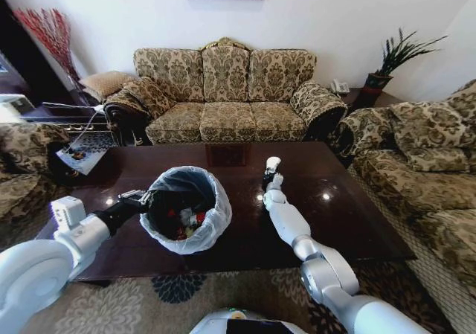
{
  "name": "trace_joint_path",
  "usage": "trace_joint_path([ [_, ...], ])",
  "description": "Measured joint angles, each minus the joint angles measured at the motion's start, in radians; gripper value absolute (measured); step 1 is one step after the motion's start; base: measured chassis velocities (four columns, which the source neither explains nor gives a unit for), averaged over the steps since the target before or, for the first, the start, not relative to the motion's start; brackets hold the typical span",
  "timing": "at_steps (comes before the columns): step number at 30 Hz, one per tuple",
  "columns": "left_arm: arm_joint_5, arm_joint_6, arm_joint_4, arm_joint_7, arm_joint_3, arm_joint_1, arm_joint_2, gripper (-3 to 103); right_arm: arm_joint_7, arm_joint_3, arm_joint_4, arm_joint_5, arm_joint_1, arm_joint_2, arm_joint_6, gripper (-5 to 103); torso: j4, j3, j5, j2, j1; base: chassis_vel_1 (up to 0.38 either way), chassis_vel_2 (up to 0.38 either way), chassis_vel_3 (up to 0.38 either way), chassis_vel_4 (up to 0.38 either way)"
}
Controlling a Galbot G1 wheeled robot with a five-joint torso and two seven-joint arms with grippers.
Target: Move to the front of the table and place the trash on the table into the trash bin.
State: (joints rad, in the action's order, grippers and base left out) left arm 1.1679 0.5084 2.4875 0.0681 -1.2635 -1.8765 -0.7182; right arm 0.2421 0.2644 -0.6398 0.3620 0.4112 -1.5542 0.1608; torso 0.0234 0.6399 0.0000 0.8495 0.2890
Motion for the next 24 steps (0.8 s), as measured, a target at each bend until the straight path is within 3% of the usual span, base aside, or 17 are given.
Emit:
trace_joint_path([
  [3, 0.000, 0.000, 0.000, 0.000, -0.003, -0.002, 0.003, 3, -0.002, -0.003, -0.113, 0.016, 0.061, 0.019, -0.014, 21, 0.0000, 0.000, 0.0000, 0.000, 0.000, 0.000, 0.000, 0.000, 0.000],
  [6, 0.000, 0.000, -0.003, 0.001, -0.007, -0.007, 0.011, 3, -0.037, -0.020, -0.472, 0.078, 0.214, 0.082, -0.043, 8, -0.0003, 0.000, -0.0001, 0.000, 0.000, 0.000, 0.000, 0.000, 0.000],
  [7, 0.000, 0.000, -0.003, 0.001, -0.007, -0.007, 0.011, 3, -0.037, -0.020, -0.472, 0.078, 0.214, 0.082, -0.043, 8, -0.0003, 0.000, -0.0001, 0.000, 0.000, 0.000, 0.000, 0.000, 0.000],
  [11, 0.001, 0.002, -0.009, 0.003, -0.011, -0.010, 0.025, 3, -0.111, -0.043, -0.938, 0.170, 0.414, 0.179, -0.054, 1, -0.0002, 0.000, -0.0002, 0.000, 0.000, 0.000, 0.000, 0.000, 0.000],
  [12, 0.001, 0.002, -0.009, 0.003, -0.011, -0.010, 0.025, 3, -0.111, -0.043, -0.938, 0.170, 0.414, 0.179, -0.054, 1, -0.0002, 0.000, -0.0002, 0.000, 0.000, 0.000, 0.000, 0.000, 0.000],
  [14, 0.002, 0.004, -0.012, 0.005, -0.013, -0.012, 0.029, 3, -0.155, -0.047, -1.078, 0.210, 0.474, 0.219, -0.058, 1, -0.0006, 0.000, -0.0003, 0.000, 0.000, 0.000, 0.000, 0.000, 0.000],
  [15, 0.002, 0.005, -0.015, 0.005, -0.013, -0.015, 0.034, 3, -0.214, -0.054, -1.236, 0.271, 0.532, 0.269, -0.065, 0, -0.0005, 0.000, 0.0002, 0.000, 0.000, 0.000, 0.000, 0.000, 0.000],
  [17, 0.003, 0.008, -0.016, 0.006, -0.012, -0.018, 0.038, 3, -0.286, -0.068, -1.388, 0.358, 0.591, 0.325, -0.080, 0, -0.0002, 0.000, -0.0003, 0.000, 0.000, 0.000, 0.000, 0.000, 0.000],
  [19, 0.004, 0.008, -0.016, 0.006, -0.012, -0.019, 0.039, 3, -0.309, -0.074, -1.427, 0.388, 0.609, 0.342, -0.088, 0, -0.0002, 0.000, -0.0001, 0.000, 0.000, 0.000, 0.000, 0.000, 0.000],
  [20, 0.017, 0.014, -0.015, 0.010, -0.009, -0.019, 0.045, 3, -0.376, -0.095, -1.533, 0.475, 0.657, 0.389, -0.114, 0, 0.0000, 0.000, -0.0001, 0.000, 0.000, 0.000, 0.000, 0.000, 0.000],
  [22, 0.022, 0.016, -0.014, 0.011, -0.008, -0.019, 0.048, 3, -0.397, -0.102, -1.563, 0.500, 0.671, 0.401, -0.123, 0, -0.0002, 0.000, 0.0000, 0.000, 0.000, 0.000, 0.000, 0.000, 0.000],
  [24, 0.034, 0.021, -0.013, 0.015, -0.002, -0.016, 0.054, 3, -0.468, -0.150, -1.653, 0.539, 0.714, 0.442, -0.158, 0, -0.0004, 0.000, -0.0002, 0.000, 0.000, 0.000, 0.000, 0.000, 0.000],
])
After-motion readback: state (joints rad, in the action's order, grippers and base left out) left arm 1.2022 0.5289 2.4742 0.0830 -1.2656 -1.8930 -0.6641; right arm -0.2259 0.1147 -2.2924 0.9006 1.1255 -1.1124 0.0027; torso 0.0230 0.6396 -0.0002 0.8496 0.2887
